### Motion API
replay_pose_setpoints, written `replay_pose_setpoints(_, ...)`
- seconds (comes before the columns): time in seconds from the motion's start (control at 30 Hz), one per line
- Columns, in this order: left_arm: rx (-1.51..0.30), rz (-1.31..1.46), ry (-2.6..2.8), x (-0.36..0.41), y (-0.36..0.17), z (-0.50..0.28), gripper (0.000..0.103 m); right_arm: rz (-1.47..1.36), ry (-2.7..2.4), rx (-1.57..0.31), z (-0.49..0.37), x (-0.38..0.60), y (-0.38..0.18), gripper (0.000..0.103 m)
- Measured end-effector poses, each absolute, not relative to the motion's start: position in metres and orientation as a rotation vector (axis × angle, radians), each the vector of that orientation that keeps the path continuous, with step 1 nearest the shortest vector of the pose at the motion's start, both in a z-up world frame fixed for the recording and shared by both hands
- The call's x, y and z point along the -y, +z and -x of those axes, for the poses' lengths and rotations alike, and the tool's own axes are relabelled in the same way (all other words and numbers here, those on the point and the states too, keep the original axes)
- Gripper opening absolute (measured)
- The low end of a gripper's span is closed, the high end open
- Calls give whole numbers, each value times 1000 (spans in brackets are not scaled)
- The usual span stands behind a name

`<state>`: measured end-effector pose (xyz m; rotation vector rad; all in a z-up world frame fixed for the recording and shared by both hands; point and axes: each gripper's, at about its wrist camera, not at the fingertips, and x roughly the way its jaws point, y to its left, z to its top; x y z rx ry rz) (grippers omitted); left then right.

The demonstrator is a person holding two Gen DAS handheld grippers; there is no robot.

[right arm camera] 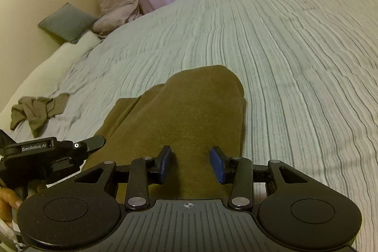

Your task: Fold clothes

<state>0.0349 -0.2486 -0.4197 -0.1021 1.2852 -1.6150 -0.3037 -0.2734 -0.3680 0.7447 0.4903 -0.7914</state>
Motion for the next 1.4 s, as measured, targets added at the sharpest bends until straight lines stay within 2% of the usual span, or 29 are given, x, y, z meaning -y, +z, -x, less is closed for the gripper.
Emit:
replay_pose_setpoints(0.03, -1294, 72, -1604, 250, -425, -31, 11, -736, -802, -493, 303, 273, -369, 42)
replay_pose_setpoints(0.07, -1291, 50, -1588, 251, -430, -29, 17, -738, -809, -487, 304, 273, -371, 42)
replay_pose_setpoints(0.17, -1279, 86, -1549, 242, -427, -30, 22, -794, -794, -413, 322, 273, -372, 42)
replay_pose_setpoints(0.2, -1276, 118, -1530, 234, -424, -32, 24, -838, -792, -376, 336, 273, -373, 46)
replay_pose_setpoints(0.23, -1278, 149, -1520, 224, -420, -34, 27, -882, -789, -340, 350, 272, -373, 57)
replay_pose_setpoints(0.27, -1290, 184, -1522, 213, -418, -36, 32, -929, -784, -299, 365, 271, -375, 89)
replay_pose_setpoints(0.3, -1311, 217, -1523, 203, -416, -37, 35, -985, -772, -247, 383, 269, -379, 95)
replay_pose_setpoints(0.33, -1335, 236, -1525, 193, -415, -36, 44, -1043, -755, -199, 399, 267, -384, 95)
replay_pose_setpoints(0.43, -1392, 264, -1532, 167, -417, -30, 49, -1245, -654, -83, 435, 260, -405, 95)
replay_pose_setpoints(0.53, -1439, 317, -1524, 152, -425, -25, 58, -1314, -599, -49, 442, 254, -416, 94)
replay_pose_setpoints(0.7, -1428, 282, -1473, 149, -435, -18, 59, -1293, -547, -140, 424, 254, -411, 94)
replay_pose_setpoints(0.73, -1425, 279, -1466, 150, -436, -17, 59, -1284, -546, -178, 418, 257, -411, 93)
replay_pose_setpoints(0.8, -1429, 295, -1452, 152, -439, -16, 58, -1263, -567, -261, 405, 263, -414, 80)
replay_pose_setpoints(0.83, -1438, 307, -1441, 151, -442, -15, 55, -1278, -563, -268, 401, 266, -418, 77)
replay_pose_setpoints(0.9, -1462, 305, -1416, 153, -448, -12, 38, -1308, -553, -281, 393, 273, -425, 68)
replay_pose_setpoints(0.93, -1471, 305, -1408, 155, -449, -12, 21, -1319, -540, -282, 389, 275, -427, 63)
replay_pose_setpoints(0.97, -1474, 307, -1403, 155, -449, -13, 13, -1332, -526, -285, 384, 277, -430, 35)
replay_pose_setpoints(1.0, -1477, 309, -1398, 155, -449, -13, 12, -1358, -509, -289, 379, 279, -434, 21)
replay_pose_setpoints(1.1, -1466, 349, -1411, 149, -442, -16, 9, -1380, -527, -274, 379, 275, -436, 15)
replay_pose_setpoints(1.23, -1433, 340, -1446, 132, -425, -22, 9, -1403, -536, -217, 385, 251, -419, 14)
replay_pose_setpoints(1.4, -1431, 315, -1479, 78, -407, -35, 9, -1395, -524, -232, 387, 193, -396, 14)
